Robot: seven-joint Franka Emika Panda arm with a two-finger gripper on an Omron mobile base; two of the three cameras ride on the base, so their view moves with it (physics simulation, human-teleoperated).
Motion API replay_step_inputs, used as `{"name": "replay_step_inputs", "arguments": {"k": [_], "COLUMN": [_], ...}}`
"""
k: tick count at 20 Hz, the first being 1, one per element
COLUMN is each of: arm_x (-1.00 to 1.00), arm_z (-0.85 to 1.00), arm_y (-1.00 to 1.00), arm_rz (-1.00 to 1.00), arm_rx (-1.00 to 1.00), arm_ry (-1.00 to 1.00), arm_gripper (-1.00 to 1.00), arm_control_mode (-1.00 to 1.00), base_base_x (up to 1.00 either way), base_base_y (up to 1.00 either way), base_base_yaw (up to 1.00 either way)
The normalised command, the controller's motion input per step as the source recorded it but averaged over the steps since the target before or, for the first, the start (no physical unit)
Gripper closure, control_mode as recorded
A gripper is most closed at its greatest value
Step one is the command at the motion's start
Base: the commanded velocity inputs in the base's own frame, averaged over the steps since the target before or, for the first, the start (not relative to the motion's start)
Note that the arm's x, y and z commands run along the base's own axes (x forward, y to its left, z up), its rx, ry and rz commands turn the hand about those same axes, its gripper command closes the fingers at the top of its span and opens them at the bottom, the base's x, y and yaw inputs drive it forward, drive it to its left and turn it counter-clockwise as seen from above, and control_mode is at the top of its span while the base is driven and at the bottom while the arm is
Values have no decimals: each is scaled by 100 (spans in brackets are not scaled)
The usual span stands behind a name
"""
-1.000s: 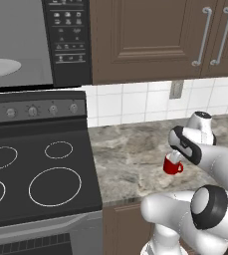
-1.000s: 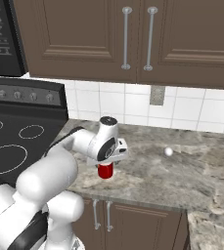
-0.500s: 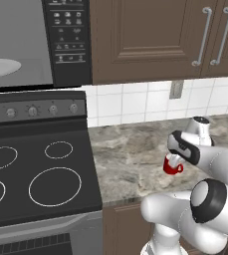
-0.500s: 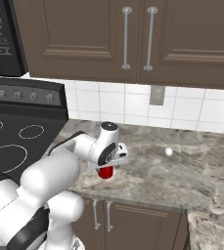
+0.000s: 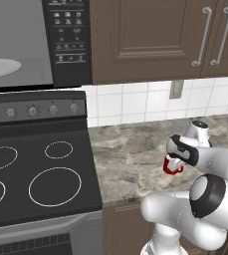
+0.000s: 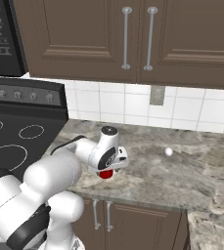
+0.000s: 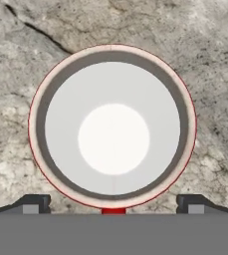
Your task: Pick the mug from the counter and place it inside the microwave. Then close the microwave.
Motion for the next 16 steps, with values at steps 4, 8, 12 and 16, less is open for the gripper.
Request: {"name": "replay_step_inputs", "arguments": {"k": [4,8,12,16], "arm_x": [0,0,0,0], "arm_z": [-14,-2,0,0], "arm_y": [0,0,0,0], "arm_rz": [0,0,0,0], "arm_rx": [0,0,0,0], "arm_ry": [0,0,0,0], "arm_gripper": [-100,-100,100,100], "arm_control_mode": [-100,-100,-100,-100], "base_base_x": [0,0,0,0], "base_base_y": [0,0,0,0], "base_base_yaw": [0,0,0,0]}}
